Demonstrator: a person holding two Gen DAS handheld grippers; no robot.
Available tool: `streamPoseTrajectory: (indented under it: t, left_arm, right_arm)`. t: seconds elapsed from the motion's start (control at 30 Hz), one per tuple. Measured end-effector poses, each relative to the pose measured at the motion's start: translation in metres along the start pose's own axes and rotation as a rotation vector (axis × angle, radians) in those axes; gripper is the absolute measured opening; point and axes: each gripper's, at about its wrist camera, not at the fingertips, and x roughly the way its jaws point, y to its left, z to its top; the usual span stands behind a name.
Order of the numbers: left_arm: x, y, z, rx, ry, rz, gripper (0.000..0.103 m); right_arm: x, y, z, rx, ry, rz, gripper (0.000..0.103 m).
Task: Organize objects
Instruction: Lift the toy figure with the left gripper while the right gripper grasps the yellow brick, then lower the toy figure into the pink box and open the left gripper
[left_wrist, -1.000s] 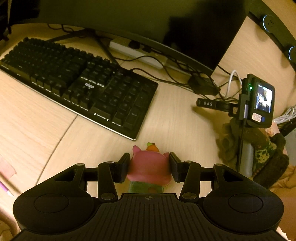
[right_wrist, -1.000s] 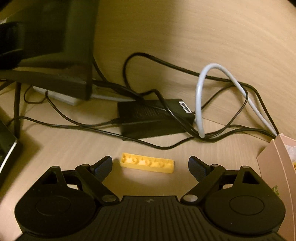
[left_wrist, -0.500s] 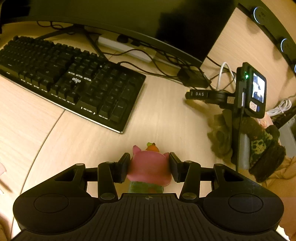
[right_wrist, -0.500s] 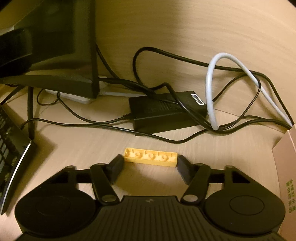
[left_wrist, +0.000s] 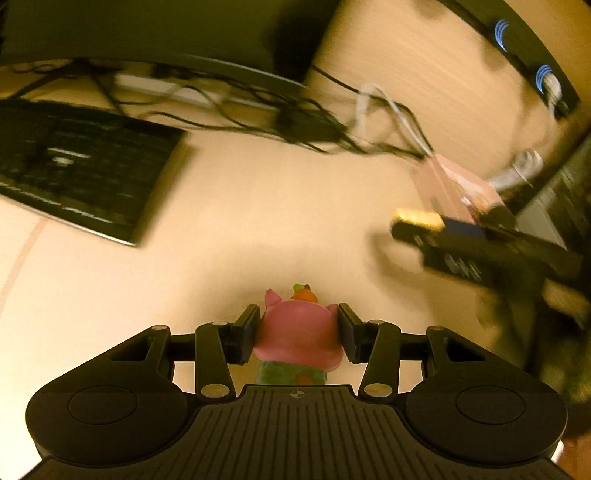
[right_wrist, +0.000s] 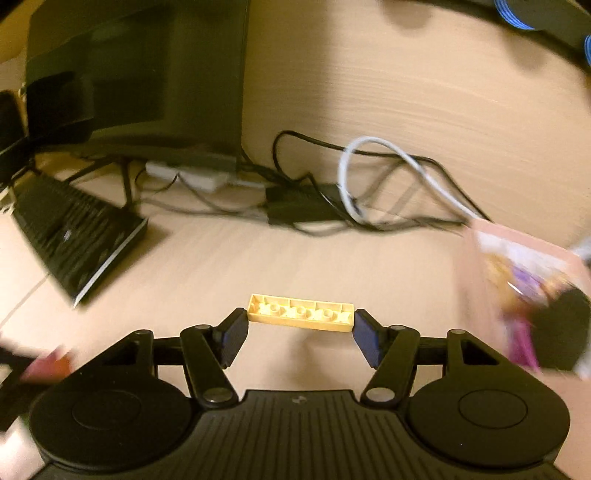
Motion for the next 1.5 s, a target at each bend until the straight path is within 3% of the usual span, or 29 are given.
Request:
streamPoseTrajectory:
  t: [0.3, 0.6, 0.9, 0.97, 1.07, 1.13, 1.2, 1.27, 1.4, 1.5]
  left_arm:
    - [0.038, -0.097, -0.004, 0.11, 0.091, -0.155, 0.05]
    - [0.06, -0.202, 0.086, 0.18, -0.012, -0.261, 0.05]
    - [0.122, -0.284, 0.161, 0.116, -0.083, -0.31, 0.052]
    - [0.143, -0.293, 0.164, 0.133, -0.097, -0.318, 0.052]
    - [0.175, -0.304, 0.156, 0.22, -0.057, -0.225, 0.052]
    - [0.184, -0.3, 0.152, 0.211, -0.072, -0.242, 0.052]
    - [0.183, -0.291, 0.153, 0.166, -0.106, -0.291, 0.052]
    - [0.178, -0.284, 0.155, 0.171, -0.123, -0.278, 0.052]
    - [0.177, -0.28, 0.154, 0.226, -0.076, -0.286, 0.052]
    - [0.156, -0.261, 0.148, 0.125, -0.149, -0.308, 0.052]
  right_arm:
    - [-0.112, -0.075, -0.075, 0.032, 0.042, -0.154, 0.063]
    - [-0.15, -0.136, -0.103, 0.153, -0.01, -0.212, 0.063]
    - [-0.145, -0.162, -0.105, 0.187, -0.042, -0.216, 0.063]
    - [-0.144, -0.167, -0.107, 0.195, -0.032, -0.215, 0.063]
    - [-0.142, -0.175, -0.111, 0.201, -0.015, -0.22, 0.063]
    - [-0.14, -0.182, -0.115, 0.208, 0.001, -0.224, 0.063]
    - [-0.136, -0.188, -0.117, 0.22, 0.016, -0.226, 0.063]
    - [-0.132, -0.193, -0.117, 0.231, 0.03, -0.228, 0.063]
    - [-0.12, -0.195, -0.112, 0.227, 0.043, -0.212, 0.063]
    - [-0.115, -0.192, -0.105, 0.207, 0.032, -0.208, 0.063]
